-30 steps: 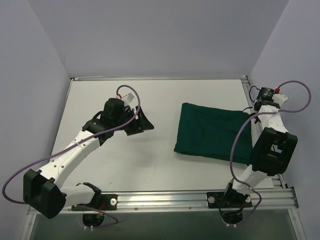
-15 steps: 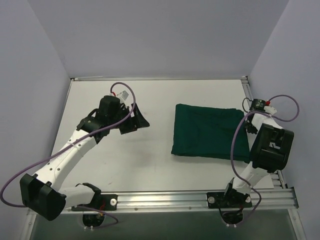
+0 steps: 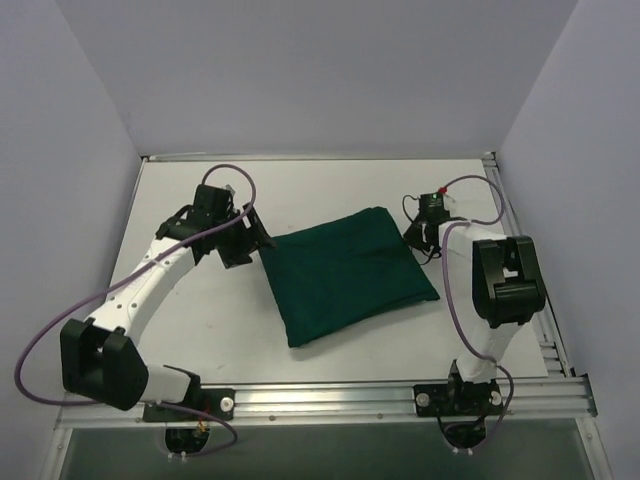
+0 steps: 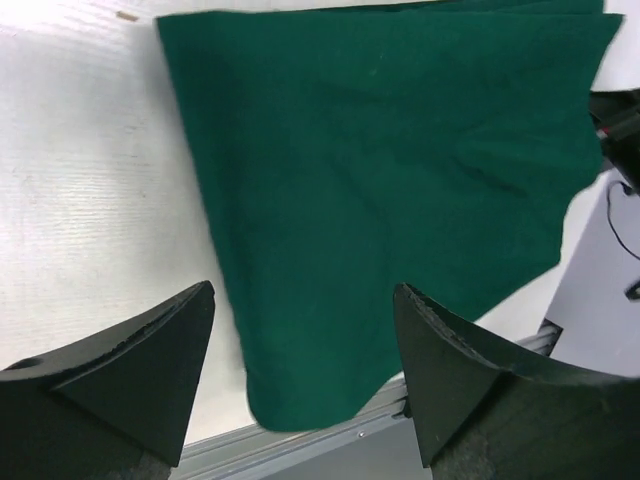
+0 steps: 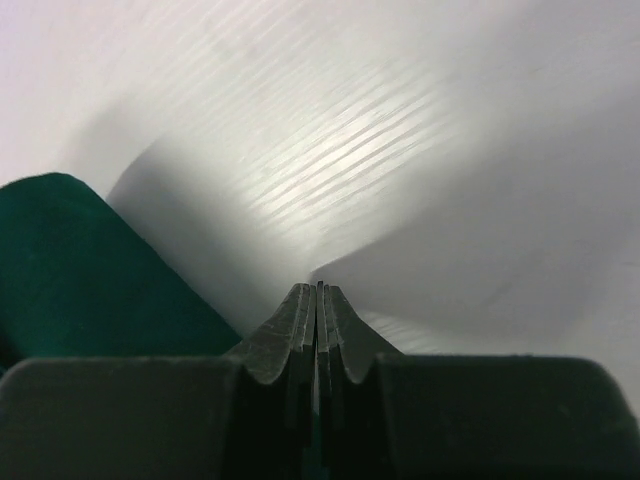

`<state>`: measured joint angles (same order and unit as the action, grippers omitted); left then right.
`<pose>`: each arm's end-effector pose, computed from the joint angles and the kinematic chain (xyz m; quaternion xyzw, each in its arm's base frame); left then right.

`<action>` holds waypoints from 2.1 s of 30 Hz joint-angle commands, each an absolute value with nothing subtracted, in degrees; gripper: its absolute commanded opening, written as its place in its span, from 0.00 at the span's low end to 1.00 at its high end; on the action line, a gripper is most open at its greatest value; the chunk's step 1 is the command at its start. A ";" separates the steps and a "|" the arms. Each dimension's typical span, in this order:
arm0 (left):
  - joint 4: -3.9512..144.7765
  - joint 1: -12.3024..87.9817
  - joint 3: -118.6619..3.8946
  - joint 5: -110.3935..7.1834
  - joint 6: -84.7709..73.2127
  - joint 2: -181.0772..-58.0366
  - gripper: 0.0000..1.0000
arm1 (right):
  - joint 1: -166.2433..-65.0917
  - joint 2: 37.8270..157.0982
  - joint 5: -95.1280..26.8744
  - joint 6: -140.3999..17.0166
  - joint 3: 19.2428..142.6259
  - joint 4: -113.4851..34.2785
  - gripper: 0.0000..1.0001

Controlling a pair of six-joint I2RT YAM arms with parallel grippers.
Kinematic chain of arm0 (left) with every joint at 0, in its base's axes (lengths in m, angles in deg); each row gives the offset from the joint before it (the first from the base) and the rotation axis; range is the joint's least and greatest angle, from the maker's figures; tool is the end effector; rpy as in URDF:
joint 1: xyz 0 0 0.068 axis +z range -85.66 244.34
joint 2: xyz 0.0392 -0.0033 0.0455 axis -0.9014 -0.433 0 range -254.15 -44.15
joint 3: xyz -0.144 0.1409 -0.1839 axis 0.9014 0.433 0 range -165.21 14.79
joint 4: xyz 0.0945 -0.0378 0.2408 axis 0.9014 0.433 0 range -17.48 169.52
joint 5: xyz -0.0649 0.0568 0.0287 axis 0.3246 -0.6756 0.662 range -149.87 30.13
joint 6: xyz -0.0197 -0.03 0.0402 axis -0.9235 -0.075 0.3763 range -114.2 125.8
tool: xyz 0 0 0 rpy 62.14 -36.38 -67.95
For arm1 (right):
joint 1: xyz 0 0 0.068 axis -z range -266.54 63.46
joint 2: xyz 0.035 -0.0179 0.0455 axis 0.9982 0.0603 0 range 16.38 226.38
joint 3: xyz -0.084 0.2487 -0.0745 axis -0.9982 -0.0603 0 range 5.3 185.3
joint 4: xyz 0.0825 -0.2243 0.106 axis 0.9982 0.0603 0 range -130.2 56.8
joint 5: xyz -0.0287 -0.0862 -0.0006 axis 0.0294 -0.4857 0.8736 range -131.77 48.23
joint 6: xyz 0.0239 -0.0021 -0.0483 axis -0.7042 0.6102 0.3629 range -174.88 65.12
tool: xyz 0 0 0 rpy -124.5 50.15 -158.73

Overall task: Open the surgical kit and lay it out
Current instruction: Move the surgical kit at the center of the board.

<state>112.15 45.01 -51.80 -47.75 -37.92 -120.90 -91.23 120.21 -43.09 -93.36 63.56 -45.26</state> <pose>0.2630 -0.1001 0.3031 -0.1617 0.9204 -0.2632 0.2395 0.3796 0.0303 0.1658 0.2686 0.8675 0.1443 0.3931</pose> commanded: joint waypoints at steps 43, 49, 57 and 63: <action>141.25 45.35 -85.58 -52.22 -39.64 -164.73 0.02 | -97.61 123.50 -34.65 -77.11 76.22 -17.08 0.00; 141.94 46.14 -98.02 -52.39 -37.45 -172.37 0.02 | -99.20 129.57 -32.98 -77.81 83.25 -17.61 0.00; 148.27 47.20 -122.91 -52.22 -33.67 -186.33 0.02 | -100.43 136.61 -32.10 -78.08 94.15 -15.41 0.00; 149.78 47.64 -131.82 -49.76 -33.49 -191.81 0.02 | -99.64 139.25 -34.21 -75.27 100.74 -14.45 0.00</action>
